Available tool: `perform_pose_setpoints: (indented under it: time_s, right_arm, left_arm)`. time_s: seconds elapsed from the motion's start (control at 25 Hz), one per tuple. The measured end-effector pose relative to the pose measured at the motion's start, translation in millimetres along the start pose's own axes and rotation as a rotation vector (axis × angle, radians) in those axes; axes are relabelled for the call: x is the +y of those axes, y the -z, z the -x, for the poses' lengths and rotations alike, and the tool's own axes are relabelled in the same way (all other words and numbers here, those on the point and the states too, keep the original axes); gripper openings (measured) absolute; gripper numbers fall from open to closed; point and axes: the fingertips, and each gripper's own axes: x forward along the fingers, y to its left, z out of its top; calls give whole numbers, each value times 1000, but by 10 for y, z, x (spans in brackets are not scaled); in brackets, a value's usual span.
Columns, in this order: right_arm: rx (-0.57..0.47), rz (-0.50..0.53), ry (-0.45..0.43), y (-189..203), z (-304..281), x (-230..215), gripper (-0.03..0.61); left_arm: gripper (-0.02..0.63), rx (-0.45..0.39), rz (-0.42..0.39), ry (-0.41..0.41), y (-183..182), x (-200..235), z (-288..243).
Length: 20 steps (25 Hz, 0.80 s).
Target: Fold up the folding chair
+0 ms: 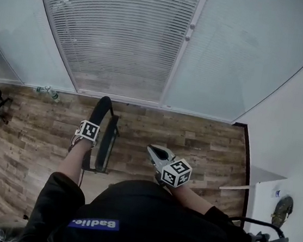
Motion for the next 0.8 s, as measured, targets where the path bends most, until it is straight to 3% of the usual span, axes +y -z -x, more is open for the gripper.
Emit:
perform_pose_setpoints:
  time_s: [0.4, 0.8]
  right_arm:
    - [14, -14, -6, 87, 5, -96, 2]
    - [30, -18, -9, 138, -4, -108, 2]
  left_arm:
    - [75, 30, -21, -47, 10, 98, -21]
    - [75, 23, -11, -28, 19, 90, -3]
